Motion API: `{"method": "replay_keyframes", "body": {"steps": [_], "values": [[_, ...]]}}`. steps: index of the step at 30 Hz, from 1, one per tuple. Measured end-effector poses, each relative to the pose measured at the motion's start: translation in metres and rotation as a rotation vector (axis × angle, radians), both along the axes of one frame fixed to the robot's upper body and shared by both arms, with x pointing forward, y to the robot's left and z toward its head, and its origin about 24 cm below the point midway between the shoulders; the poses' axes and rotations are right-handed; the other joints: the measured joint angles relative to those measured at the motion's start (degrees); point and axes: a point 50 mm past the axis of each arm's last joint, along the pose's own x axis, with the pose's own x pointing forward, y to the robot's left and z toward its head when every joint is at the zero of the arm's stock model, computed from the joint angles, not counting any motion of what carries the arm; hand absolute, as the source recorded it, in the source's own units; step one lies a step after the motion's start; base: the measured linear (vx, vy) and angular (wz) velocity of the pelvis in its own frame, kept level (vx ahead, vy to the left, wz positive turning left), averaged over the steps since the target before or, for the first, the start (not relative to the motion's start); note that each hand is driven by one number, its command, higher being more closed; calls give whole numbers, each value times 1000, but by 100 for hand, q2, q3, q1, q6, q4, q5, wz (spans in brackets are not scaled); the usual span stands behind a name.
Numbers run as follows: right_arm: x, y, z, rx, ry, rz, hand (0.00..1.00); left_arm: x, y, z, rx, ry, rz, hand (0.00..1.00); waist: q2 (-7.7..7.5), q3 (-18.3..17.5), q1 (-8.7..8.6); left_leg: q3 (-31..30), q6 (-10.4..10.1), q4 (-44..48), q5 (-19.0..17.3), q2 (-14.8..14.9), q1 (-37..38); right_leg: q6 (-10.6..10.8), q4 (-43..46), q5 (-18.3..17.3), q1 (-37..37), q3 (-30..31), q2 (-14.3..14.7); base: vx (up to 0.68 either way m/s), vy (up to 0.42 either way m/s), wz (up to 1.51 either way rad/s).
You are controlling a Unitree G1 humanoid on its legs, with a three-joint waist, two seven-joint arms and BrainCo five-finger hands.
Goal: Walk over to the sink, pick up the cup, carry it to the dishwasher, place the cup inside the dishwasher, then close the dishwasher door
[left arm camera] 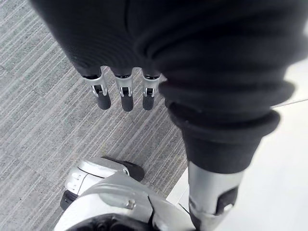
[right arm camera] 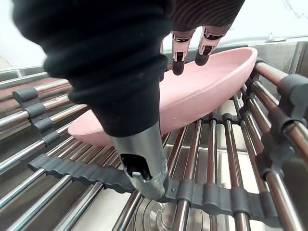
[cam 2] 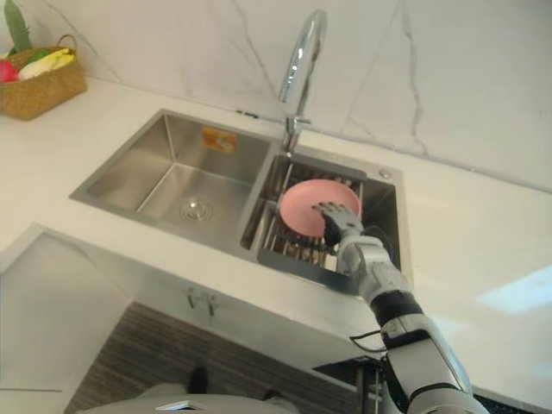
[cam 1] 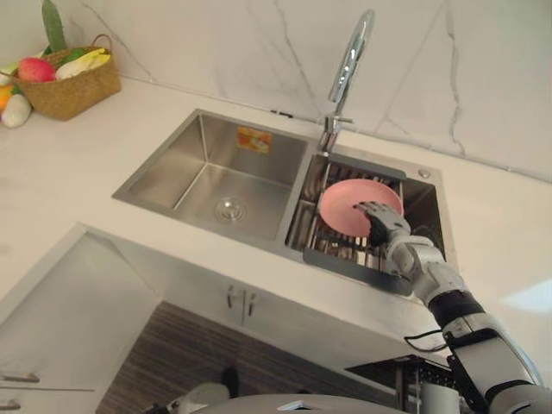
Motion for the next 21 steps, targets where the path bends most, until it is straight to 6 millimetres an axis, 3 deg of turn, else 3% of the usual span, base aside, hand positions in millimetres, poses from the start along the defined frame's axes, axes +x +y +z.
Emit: {"method": "replay_keyframes", "body": {"steps": [10, 11, 21], "values": [[2, -6, -6, -38, 9, -45, 0, -1, -1, 0, -28, -5, 20, 0, 27, 41, 80, -67, -16, -2, 19, -2, 10, -2, -4, -8, 78, -110, 3, -5, 3, 5], [2, -6, -6, -38, 9, -45, 100, 0, -2, 0, -29, -8, 20, 0, 33, 74, 91, -87, -16, -4, 20, -4, 4, -2, -3, -11, 92, -112, 2, -35, 8, 2], [4, -12, -7, -83, -1, -97, 100, 1, -1, 0, -44, -21, 19, 0, 19, 159, 154, -238, -21, -4, 25, -27, 22, 1, 19, -93, 203, -288, -6, 5, 7, 9]]}}
